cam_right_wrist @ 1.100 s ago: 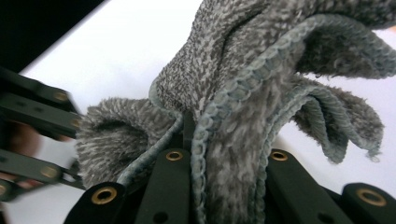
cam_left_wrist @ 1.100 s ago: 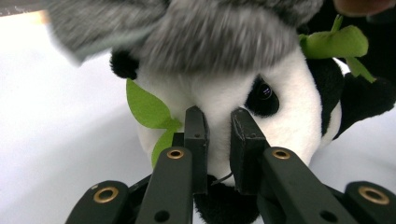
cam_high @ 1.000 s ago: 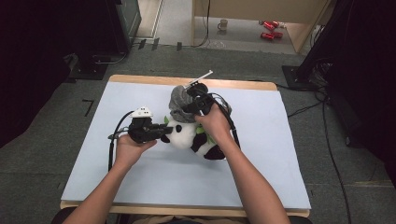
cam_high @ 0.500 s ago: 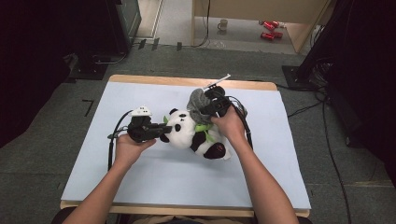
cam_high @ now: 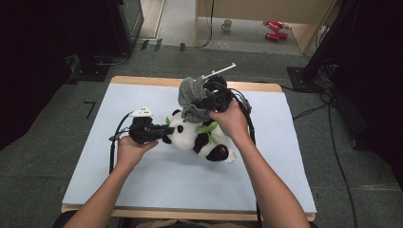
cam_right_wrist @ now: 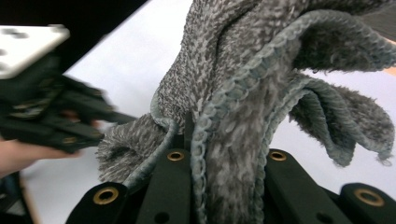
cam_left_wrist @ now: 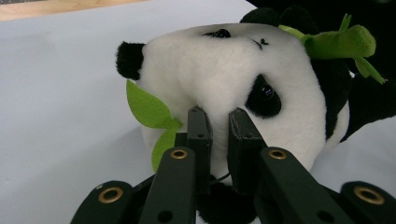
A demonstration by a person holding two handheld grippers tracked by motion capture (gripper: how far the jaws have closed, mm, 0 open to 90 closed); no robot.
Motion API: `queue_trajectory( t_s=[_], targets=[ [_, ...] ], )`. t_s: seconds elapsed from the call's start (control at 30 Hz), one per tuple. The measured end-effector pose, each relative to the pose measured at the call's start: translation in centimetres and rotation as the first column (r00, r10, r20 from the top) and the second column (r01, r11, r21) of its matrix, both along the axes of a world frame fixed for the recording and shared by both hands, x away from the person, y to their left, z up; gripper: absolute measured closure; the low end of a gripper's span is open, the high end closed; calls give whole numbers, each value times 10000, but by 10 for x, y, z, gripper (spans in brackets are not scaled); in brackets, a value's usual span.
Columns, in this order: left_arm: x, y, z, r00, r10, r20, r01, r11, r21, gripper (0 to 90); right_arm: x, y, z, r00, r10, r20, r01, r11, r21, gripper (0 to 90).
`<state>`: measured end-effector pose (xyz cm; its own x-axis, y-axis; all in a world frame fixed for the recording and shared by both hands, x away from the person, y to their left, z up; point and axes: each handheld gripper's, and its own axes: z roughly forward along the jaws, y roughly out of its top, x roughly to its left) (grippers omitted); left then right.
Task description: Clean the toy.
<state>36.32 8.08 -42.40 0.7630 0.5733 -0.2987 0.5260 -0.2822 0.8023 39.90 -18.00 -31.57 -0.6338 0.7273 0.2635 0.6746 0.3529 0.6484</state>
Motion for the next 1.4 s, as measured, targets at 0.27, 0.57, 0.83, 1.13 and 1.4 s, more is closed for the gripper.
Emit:
queue_trajectory(
  t_s=[0.27, 0.57, 0.83, 1.13, 1.4],
  targets=[
    [1, 0, 0, 10000, 31, 43, -30, 9999, -146, 815, -15, 21, -26, 9977, 558, -389, -560, 9984, -35, 805],
    [5, 3, -9, 10000, 87, 7, -87, 9998, -169, 699, -11, 15, -49, 9998, 197, -101, -201, 9988, -440, 806],
    [8, 25, -17, 9981, -93, 607, 109, 9996, -259, 455, 2, 15, -59, 9998, -72, -172, 61, 9977, -669, 807],
    [9, 25, -34, 9995, -304, -61, 301, 9981, -540, 392, 13, 6, -59, 9994, -242, -263, 224, 9974, -681, 807],
    [13, 12, -49, 9984, -517, 229, 534, 9956, -776, 326, 16, 3, -59, 9988, -312, -386, 287, 9976, -626, 806]
  ],
)
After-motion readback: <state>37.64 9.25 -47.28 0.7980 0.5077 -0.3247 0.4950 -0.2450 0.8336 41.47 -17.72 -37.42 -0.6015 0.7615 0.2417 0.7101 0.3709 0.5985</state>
